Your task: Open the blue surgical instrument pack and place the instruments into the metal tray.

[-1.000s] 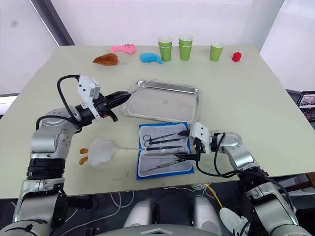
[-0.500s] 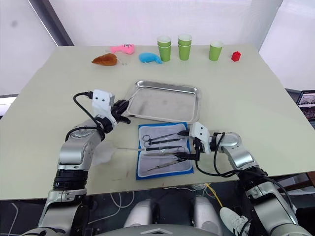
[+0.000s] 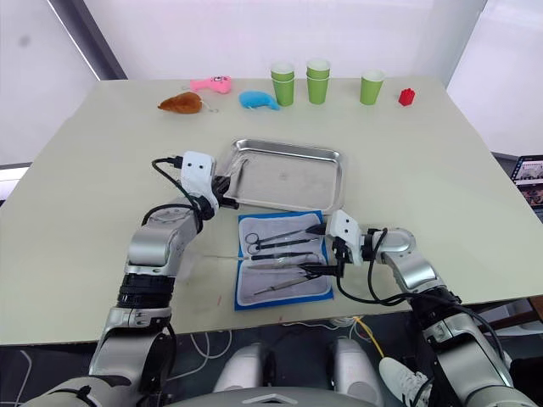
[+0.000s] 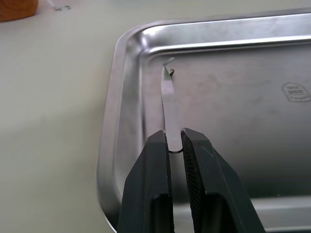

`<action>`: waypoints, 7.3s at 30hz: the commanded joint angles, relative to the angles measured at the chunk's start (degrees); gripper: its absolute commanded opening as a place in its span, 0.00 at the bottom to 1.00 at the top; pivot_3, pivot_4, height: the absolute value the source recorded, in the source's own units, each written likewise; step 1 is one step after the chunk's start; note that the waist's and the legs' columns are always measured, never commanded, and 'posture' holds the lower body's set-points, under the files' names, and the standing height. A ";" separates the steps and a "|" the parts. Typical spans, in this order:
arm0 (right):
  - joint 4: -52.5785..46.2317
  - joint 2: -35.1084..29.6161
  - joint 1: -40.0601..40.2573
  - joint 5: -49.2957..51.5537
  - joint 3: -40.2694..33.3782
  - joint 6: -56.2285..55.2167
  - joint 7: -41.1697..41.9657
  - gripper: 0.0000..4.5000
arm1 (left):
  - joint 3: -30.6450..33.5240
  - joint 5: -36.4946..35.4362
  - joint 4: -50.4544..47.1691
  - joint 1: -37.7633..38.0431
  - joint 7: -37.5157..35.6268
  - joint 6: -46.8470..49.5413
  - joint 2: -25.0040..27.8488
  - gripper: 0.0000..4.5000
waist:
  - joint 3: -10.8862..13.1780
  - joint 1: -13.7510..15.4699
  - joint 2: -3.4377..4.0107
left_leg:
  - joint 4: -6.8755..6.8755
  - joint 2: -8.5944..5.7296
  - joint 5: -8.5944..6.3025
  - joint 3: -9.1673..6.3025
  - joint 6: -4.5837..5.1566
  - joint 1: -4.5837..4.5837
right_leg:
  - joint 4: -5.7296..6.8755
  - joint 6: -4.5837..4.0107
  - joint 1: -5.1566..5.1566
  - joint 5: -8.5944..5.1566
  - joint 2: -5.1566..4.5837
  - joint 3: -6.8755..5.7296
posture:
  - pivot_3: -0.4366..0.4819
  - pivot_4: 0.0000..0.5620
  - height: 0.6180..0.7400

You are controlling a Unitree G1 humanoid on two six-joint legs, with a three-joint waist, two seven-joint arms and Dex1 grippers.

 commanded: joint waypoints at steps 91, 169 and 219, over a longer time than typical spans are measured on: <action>8.54 -1.32 5.48 -8.14 3.85 -0.72 -3.13 1.00 | -1.10 -36.82 -5.21 18.78 -81.56 -40.16 50.77 0.97 | 0.29 0.17 0.53 | -1.37 0.31 -0.04 0.10 -0.08 -0.05 | -1.13 -0.12 -0.56 0.06 -1.98 -3.11 | 0.48 0.27 1.00; 9.07 -1.27 4.97 -8.55 3.73 -1.18 -5.16 1.00 | -16.75 1.21 17.20 1.24 -64.01 -45.91 17.71 0.54 | -0.07 0.25 0.64 | -0.87 0.23 0.01 0.08 0.00 -0.04 | -0.88 -0.21 -0.19 0.14 -1.57 -3.19 | 0.48 0.27 1.00; 8.79 -0.27 5.84 -8.27 4.07 -1.09 -6.19 1.00 | -23.75 3.04 -4.09 -5.56 -66.97 -11.22 23.96 0.01 | -0.49 0.04 1.02 | -0.88 0.29 0.01 -0.14 0.00 0.00 | -0.88 -0.25 -0.21 0.14 -1.12 -2.92 | 0.48 0.27 1.00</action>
